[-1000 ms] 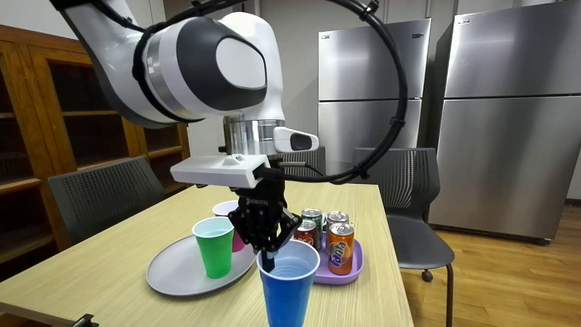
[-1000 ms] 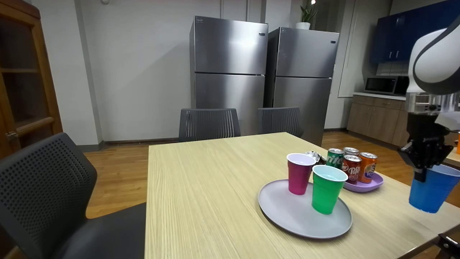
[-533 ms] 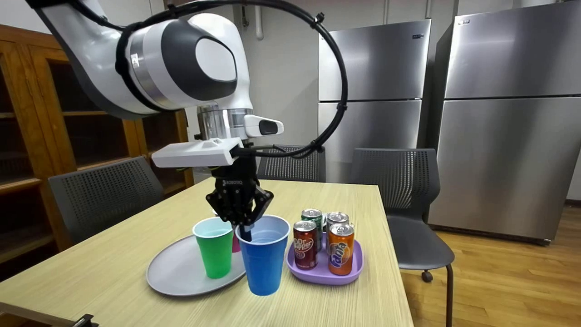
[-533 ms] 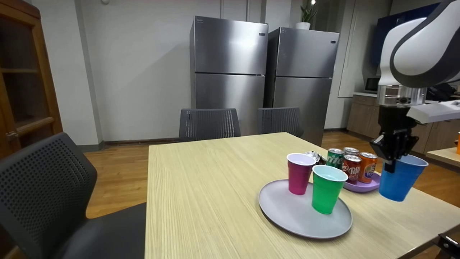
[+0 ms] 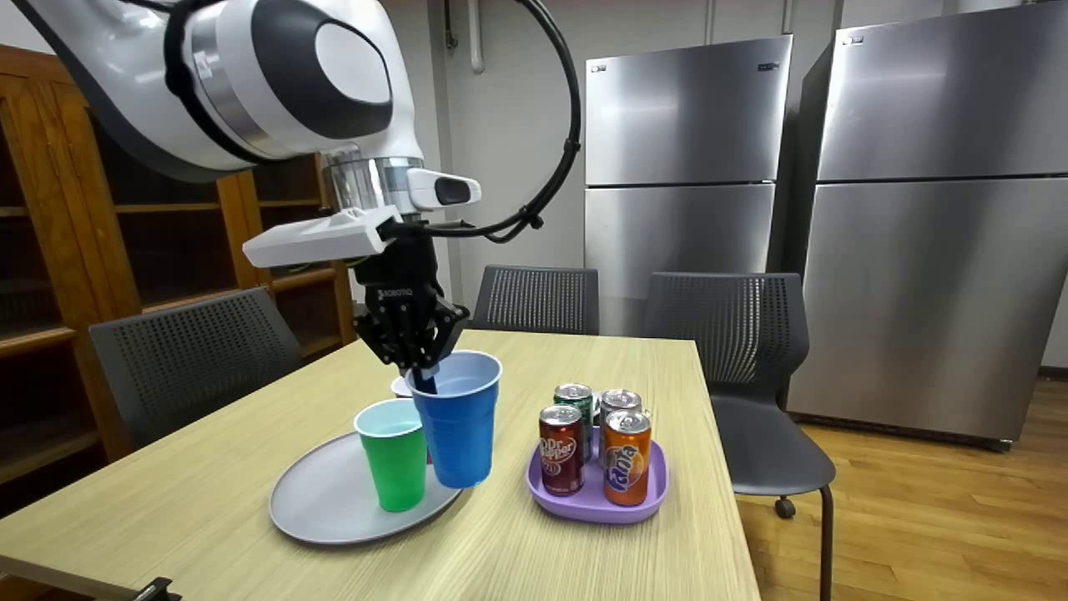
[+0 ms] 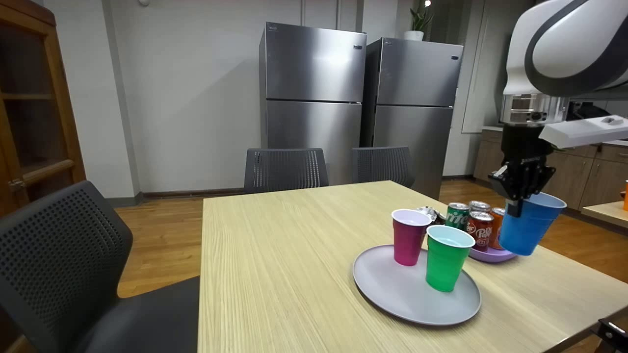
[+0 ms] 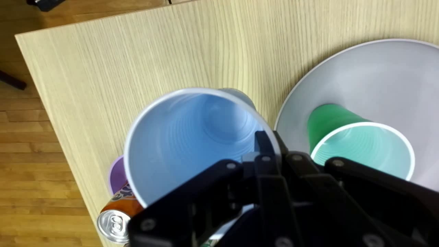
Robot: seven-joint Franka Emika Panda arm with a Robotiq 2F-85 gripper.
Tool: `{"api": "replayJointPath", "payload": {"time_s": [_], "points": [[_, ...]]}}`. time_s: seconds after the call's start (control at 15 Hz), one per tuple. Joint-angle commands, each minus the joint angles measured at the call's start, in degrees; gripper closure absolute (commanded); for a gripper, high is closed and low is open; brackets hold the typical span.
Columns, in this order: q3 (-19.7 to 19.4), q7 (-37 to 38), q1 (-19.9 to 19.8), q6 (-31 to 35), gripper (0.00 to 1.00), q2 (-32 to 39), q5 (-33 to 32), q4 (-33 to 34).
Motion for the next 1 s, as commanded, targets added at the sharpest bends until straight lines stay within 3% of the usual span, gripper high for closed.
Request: {"api": "replayJointPath", "payload": {"time_s": [0.0, 0.33, 0.93], "points": [[2.4, 1.2, 1.3, -5.3, 1.0, -7.9, 2.3, -0.9], [5.1, 1.7, 3.7, -10.0, 1.0, -14.5, 5.4, -1.1], [12.0, 5.9, 12.1, -14.8, 1.0, -21.0, 12.5, -1.0]]}}
